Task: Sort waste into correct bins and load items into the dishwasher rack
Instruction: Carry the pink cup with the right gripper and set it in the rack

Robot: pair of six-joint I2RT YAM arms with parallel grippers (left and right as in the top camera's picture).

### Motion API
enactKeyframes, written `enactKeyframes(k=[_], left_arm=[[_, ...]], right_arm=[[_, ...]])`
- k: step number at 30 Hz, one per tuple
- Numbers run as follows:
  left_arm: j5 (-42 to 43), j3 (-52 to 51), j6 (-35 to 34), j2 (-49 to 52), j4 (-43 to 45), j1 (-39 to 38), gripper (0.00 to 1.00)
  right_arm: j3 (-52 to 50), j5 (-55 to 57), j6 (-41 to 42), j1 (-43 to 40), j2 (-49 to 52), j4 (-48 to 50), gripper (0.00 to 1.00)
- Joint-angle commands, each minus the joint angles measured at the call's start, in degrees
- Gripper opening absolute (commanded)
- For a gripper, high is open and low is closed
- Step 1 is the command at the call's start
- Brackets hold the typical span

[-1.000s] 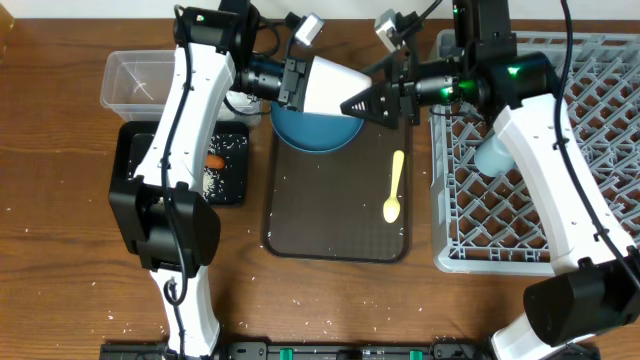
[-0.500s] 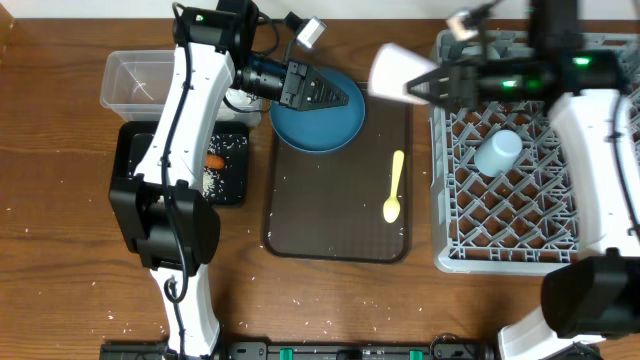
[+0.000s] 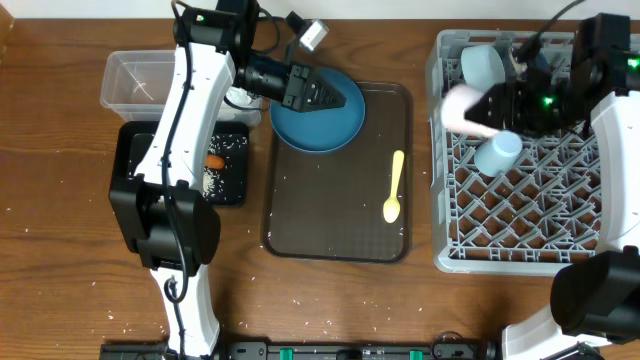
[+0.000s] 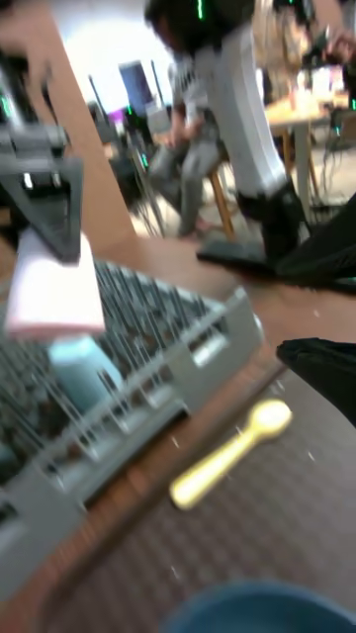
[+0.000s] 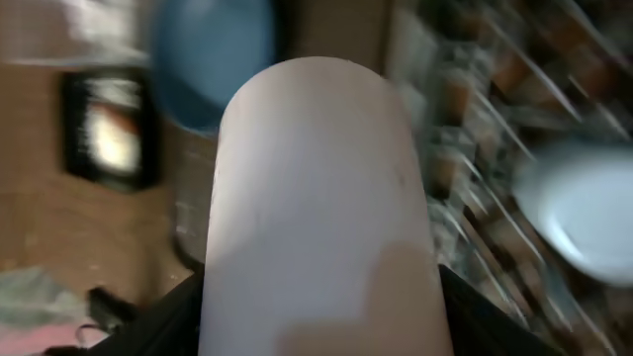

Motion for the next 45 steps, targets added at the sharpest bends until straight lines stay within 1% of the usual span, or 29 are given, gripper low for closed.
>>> enactKeyframes(k=[1, 7, 9, 12, 14, 17, 21, 23, 26, 31, 45], left_arm=[[-12.63, -0.24, -0.59, 0.07, -0.11, 0.13, 0.23], [-30.58, -0.24, -8.48, 0.07, 0.87, 0.13, 0.23], [-35.17, -0.24, -11.26, 0.07, 1.64, 0.13, 0.23], [-39.23, -0.24, -14.64, 0.07, 2.62, 0.13, 0.23], [-40.06, -0.24, -15.93, 0.07, 3.26, 0.13, 0.23], [-40.02, -0.24, -16.70, 0.07, 4.15, 0.13, 0.23], [-40.02, -0.24, -16.70, 0.07, 4.39, 0.13, 0.23], [-40.02, -0.24, -16.68, 0.07, 4.39, 0.13, 0.24], [-40.04, -0.24, -16.68, 0.07, 4.39, 0.13, 0.24], [-40.04, -0.24, -16.68, 0.07, 4.39, 0.13, 0.23], [-40.04, -0.24, -16.68, 0.07, 4.28, 0.13, 0.24]], right_arm=[[0.20, 11.58, 4.46, -0.17, -1.27, -2.91, 0.39], [0.20, 21.07, 7.28, -0.17, -3.37, -9.16, 0.41], [0.20, 24.76, 9.09, -0.15, -3.85, -11.58, 0.41], [0.20, 30.16, 11.47, 0.31, -3.85, -15.69, 0.41], [0.17, 33.44, 13.46, 1.27, -3.82, -17.75, 0.41], [0.17, 35.32, 14.97, 3.23, -3.82, -19.21, 0.41], [0.11, 35.54, 15.43, 5.99, -3.82, -19.17, 0.42], [-0.09, 37.20, 17.18, 7.08, -3.72, -19.21, 0.43], [-2.14, 38.12, 18.18, 8.33, -3.72, -19.06, 0.45], [-7.63, 38.03, 18.27, 7.93, -3.72, -15.19, 0.46], [-19.91, 37.66, 19.45, 6.73, -3.72, -3.34, 0.43]])
